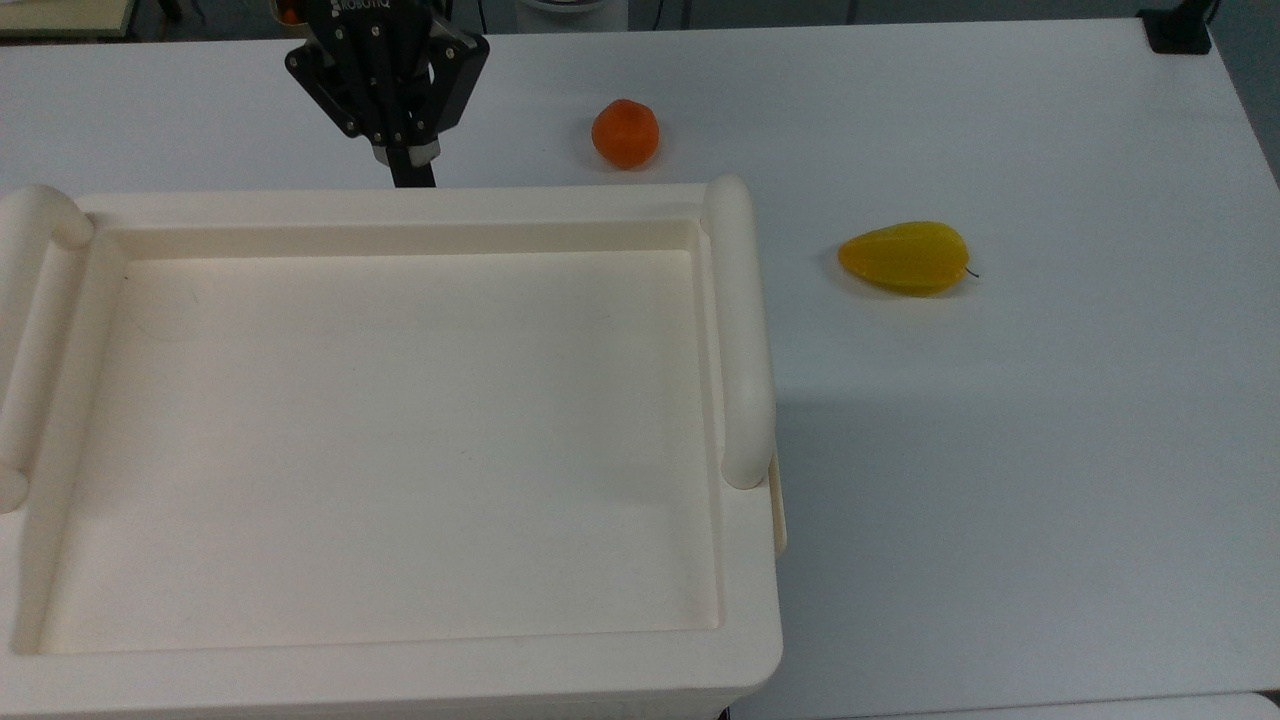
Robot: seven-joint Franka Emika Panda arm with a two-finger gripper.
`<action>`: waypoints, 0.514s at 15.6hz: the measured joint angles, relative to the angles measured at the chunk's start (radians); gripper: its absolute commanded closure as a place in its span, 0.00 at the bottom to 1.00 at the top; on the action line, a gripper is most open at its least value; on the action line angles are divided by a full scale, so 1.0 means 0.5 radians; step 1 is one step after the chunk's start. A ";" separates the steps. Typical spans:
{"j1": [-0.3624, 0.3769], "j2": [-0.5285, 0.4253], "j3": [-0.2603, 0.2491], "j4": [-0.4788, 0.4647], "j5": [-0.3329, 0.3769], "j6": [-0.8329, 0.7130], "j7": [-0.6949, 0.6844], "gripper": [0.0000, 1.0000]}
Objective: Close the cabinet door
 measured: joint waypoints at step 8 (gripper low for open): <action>0.094 0.037 0.001 -0.050 -0.061 -0.029 -0.077 1.00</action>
